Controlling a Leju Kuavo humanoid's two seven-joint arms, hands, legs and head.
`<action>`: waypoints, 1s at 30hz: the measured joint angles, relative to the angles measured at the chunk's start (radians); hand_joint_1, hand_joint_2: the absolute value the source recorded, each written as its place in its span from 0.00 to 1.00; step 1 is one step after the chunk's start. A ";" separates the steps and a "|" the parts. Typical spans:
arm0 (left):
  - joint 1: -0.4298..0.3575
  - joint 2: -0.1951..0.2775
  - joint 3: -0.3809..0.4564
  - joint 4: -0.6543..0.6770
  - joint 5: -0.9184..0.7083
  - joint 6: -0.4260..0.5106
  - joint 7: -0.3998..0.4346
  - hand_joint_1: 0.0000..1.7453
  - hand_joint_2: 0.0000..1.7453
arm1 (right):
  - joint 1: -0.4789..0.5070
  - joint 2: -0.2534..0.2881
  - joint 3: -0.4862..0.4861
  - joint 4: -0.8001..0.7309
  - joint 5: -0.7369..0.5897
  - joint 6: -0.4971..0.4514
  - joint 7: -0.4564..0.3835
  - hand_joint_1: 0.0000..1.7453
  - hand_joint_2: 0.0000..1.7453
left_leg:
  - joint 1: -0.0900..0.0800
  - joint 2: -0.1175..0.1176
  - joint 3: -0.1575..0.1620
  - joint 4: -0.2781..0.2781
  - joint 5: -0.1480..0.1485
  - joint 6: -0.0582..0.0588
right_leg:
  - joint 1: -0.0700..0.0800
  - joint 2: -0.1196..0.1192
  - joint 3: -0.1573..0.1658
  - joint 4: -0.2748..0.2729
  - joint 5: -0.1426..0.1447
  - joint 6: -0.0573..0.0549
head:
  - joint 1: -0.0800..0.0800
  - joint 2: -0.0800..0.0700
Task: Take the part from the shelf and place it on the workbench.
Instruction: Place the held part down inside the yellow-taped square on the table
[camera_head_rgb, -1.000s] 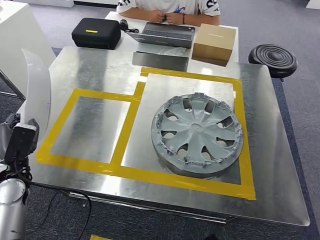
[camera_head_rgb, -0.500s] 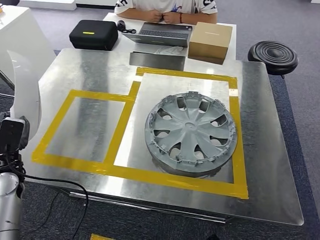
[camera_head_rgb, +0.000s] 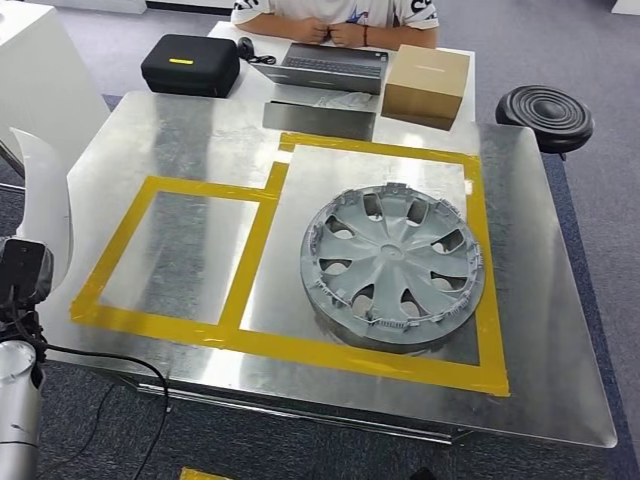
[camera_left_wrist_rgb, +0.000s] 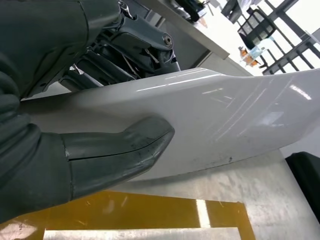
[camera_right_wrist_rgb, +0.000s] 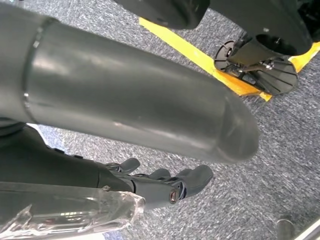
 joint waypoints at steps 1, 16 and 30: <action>-0.002 0.000 0.001 0.005 0.000 0.000 0.000 0.92 1.00 | 0.000 0.000 0.000 0.000 0.000 0.000 0.001 0.00 0.00 | 0.002 0.001 0.001 -0.001 0.001 0.005 | -0.001 -0.001 -0.021 0.044 -0.026 0.005 | 0.001 0.000; -0.027 0.010 0.023 0.103 -0.010 0.005 -0.039 0.99 1.00 | -0.003 -0.002 0.001 0.000 0.000 0.004 -0.002 0.00 0.00 | -0.002 -0.001 -0.018 0.052 -0.043 -0.029 | -0.001 0.002 0.020 -0.034 0.024 -0.031 | -0.002 0.000; 0.048 -0.041 -0.047 -0.042 -0.070 -0.002 -0.050 0.92 1.00 | -0.001 -0.003 0.001 0.000 -0.001 0.006 -0.003 0.00 0.00 | 0.003 -0.003 -0.003 0.005 -0.002 -0.005 | -0.004 0.002 0.012 -0.015 0.007 0.001 | -0.006 0.000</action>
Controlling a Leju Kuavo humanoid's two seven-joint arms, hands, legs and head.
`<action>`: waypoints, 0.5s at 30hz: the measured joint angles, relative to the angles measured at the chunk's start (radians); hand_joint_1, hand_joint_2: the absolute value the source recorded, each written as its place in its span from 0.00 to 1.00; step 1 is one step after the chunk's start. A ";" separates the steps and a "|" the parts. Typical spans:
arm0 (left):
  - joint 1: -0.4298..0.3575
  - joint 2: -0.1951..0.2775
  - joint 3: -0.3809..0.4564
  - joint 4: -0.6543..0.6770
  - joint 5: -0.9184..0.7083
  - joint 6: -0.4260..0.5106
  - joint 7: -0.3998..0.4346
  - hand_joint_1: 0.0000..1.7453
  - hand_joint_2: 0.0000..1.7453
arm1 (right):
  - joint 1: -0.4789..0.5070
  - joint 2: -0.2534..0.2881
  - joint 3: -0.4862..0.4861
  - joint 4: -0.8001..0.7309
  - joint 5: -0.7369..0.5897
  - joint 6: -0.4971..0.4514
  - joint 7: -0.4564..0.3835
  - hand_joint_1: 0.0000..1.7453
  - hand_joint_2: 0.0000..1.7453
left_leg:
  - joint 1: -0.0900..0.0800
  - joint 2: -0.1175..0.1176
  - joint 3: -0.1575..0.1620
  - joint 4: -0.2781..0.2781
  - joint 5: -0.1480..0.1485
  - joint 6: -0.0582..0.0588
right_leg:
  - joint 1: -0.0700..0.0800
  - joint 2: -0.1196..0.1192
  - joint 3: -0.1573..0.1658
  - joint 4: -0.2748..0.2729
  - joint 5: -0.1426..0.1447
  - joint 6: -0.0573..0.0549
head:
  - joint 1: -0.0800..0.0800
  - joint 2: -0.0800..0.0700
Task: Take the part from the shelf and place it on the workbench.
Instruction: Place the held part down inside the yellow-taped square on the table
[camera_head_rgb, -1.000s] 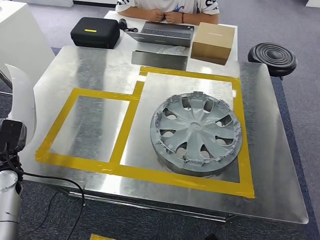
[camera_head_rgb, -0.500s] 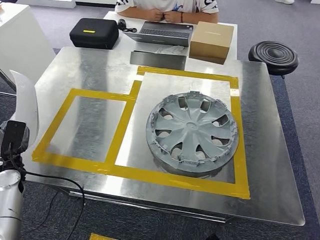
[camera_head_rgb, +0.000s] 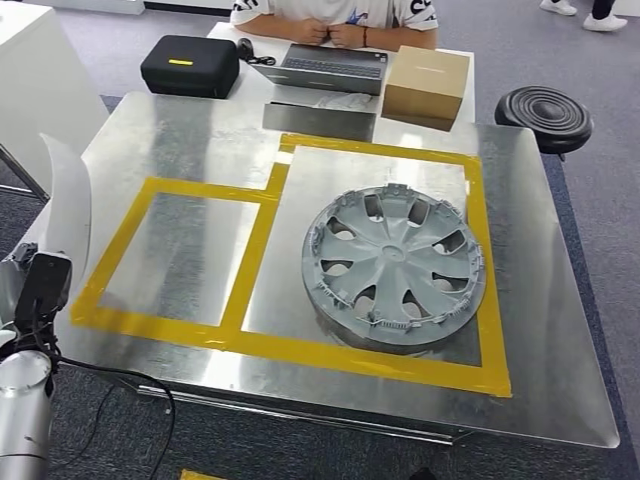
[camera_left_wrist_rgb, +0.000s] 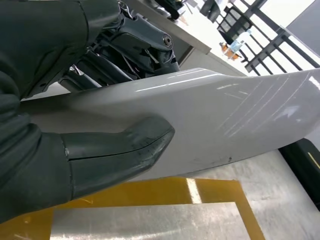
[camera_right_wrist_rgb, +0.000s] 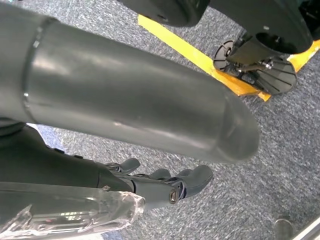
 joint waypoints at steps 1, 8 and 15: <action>0.006 -0.005 -0.010 -0.020 -0.004 0.000 0.002 0.91 1.00 | 0.000 0.000 0.000 0.000 0.000 0.000 0.000 0.00 0.00 | 0.002 0.000 0.000 -0.001 0.001 0.007 | -0.001 -0.001 -0.015 0.032 -0.021 0.005 | 0.002 0.000; 0.034 -0.025 -0.064 -0.107 -0.021 -0.007 0.017 0.90 1.00 | 0.001 0.000 0.000 0.000 0.000 0.002 -0.001 0.00 0.00 | -0.001 0.000 0.005 0.000 -0.001 0.017 | -0.001 -0.004 -0.085 0.182 -0.055 0.007 | 0.007 0.000; 0.033 -0.024 -0.087 -0.130 -0.024 -0.013 0.026 0.88 1.00 | -0.003 0.000 0.000 0.000 0.001 0.003 -0.004 0.00 0.00 | -0.002 -0.001 0.002 0.004 -0.007 -0.017 | 0.002 -0.001 0.013 -0.010 0.007 -0.021 | 0.005 0.000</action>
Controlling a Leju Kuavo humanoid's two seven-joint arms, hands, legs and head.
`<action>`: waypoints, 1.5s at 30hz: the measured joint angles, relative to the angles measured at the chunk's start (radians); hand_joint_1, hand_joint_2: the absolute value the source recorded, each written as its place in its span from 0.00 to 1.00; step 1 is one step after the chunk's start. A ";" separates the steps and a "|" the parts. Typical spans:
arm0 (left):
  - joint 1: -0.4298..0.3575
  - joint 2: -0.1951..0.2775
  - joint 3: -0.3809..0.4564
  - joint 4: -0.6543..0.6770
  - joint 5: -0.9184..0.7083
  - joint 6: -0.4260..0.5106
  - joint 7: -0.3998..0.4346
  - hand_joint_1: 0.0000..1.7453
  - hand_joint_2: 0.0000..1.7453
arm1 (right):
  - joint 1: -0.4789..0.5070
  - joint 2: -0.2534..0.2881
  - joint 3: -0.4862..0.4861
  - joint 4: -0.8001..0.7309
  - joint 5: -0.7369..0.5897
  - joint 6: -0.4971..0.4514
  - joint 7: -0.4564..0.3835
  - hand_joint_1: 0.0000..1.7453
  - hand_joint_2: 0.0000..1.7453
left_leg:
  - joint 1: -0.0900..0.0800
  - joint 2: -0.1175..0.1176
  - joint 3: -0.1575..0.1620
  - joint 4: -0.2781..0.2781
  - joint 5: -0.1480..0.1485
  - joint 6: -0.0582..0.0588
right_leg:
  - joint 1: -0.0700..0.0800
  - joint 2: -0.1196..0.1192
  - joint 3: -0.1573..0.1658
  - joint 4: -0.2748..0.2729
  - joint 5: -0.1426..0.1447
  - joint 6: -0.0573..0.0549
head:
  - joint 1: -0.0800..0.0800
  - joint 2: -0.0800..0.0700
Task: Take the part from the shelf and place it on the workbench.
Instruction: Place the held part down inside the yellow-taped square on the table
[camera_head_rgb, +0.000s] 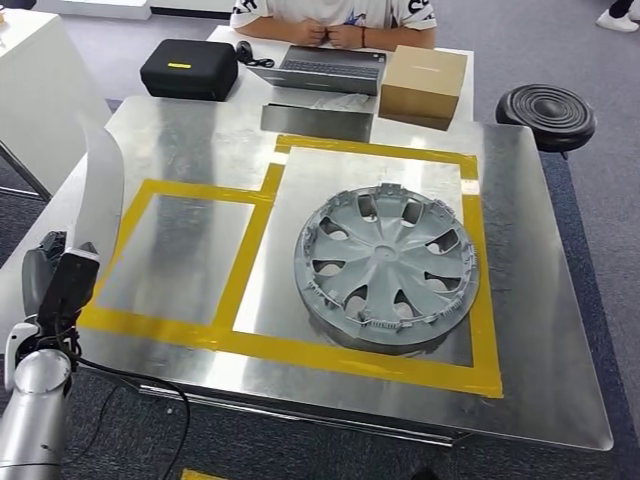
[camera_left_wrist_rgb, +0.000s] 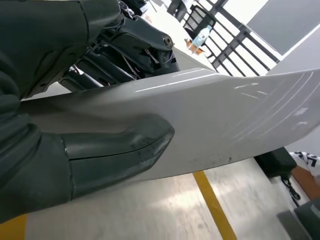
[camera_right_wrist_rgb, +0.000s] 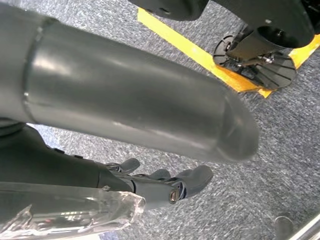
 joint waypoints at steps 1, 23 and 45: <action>-0.002 0.002 -0.003 0.000 0.001 -0.001 0.002 0.87 1.00 | -0.001 0.000 0.000 0.000 0.000 0.000 -0.001 0.00 0.00 | 0.001 0.001 -0.010 0.023 -0.017 -0.005 | -0.002 0.000 0.000 -0.003 0.003 -0.006 | -0.001 0.000; -0.047 0.022 0.003 0.102 0.033 0.002 -0.002 0.30 1.00 | 0.002 0.000 0.000 0.000 0.000 0.000 -0.004 0.00 0.00 | 0.003 0.005 0.009 -0.014 0.010 0.034 | -0.002 -0.003 -0.119 0.229 -0.076 0.036 | 0.006 0.000; -0.115 0.048 0.050 0.276 0.043 0.019 -0.021 0.00 1.00 | -0.003 -0.001 0.000 0.000 0.000 -0.002 -0.005 0.00 0.00 | -0.003 0.005 0.005 -0.010 0.007 0.011 | 0.002 0.001 -0.008 -0.003 0.007 0.009 | 0.001 0.000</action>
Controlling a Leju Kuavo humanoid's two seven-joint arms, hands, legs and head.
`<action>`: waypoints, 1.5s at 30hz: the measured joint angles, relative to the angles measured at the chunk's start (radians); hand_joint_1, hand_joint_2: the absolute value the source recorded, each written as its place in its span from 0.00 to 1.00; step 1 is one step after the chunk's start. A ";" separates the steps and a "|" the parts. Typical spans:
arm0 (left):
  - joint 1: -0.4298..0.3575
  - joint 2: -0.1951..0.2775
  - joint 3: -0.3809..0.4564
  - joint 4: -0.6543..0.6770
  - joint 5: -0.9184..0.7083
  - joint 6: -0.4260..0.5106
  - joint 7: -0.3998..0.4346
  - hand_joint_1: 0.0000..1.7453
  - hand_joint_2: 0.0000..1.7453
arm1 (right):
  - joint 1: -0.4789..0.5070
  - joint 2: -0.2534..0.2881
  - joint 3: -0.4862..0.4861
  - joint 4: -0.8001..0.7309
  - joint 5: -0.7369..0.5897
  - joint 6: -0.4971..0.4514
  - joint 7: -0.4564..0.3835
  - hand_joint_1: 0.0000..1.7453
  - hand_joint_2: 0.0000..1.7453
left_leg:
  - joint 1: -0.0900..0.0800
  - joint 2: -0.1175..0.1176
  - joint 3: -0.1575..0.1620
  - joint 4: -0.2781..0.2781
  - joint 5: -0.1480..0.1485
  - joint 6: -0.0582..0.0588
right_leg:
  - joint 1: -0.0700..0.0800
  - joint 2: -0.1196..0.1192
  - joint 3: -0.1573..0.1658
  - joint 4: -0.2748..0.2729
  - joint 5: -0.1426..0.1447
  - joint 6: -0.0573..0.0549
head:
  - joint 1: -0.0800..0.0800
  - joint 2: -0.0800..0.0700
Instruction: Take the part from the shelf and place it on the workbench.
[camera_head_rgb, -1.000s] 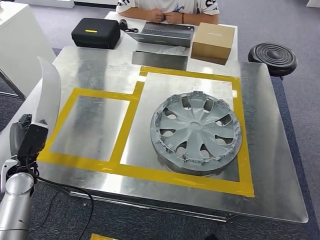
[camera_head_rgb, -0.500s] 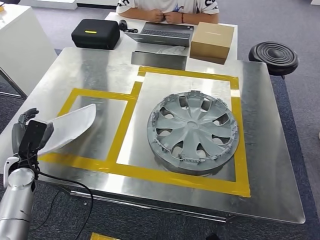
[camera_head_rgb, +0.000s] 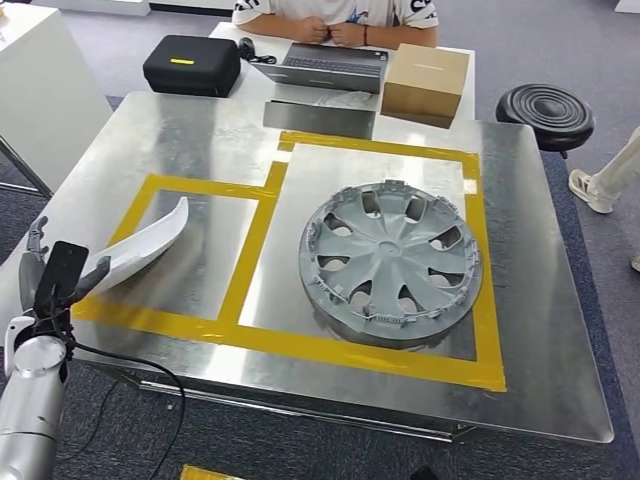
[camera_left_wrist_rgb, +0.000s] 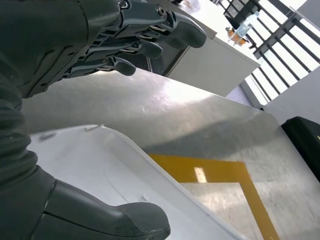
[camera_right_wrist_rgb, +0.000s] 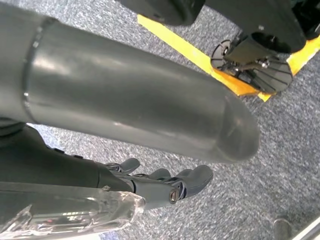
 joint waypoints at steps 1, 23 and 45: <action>-0.002 0.000 0.002 0.004 0.000 0.001 0.000 0.00 1.00 | 0.000 0.000 0.000 0.000 0.000 0.000 0.000 0.00 0.00 | 0.001 0.000 0.000 -0.001 0.001 0.006 | -0.001 -0.001 -0.005 0.006 -0.006 0.005 | 0.000 0.000; 0.061 -0.117 -0.040 -0.213 0.054 -0.039 0.052 0.00 0.00 | 0.001 -0.002 0.000 0.000 -0.002 0.000 0.007 0.00 0.00 | 0.003 0.000 -0.127 0.286 -0.127 -0.023 | -0.006 -0.003 0.002 -0.001 0.001 -0.024 | -0.003 0.000; 0.145 -0.192 -0.183 -0.412 -0.009 -0.004 0.059 0.00 0.00 | 0.004 0.001 0.000 0.001 -0.005 0.000 0.004 0.00 0.00 | 0.000 -0.006 0.010 0.003 -0.006 0.003 | -0.006 0.000 0.012 0.007 -0.011 0.013 | 0.009 0.000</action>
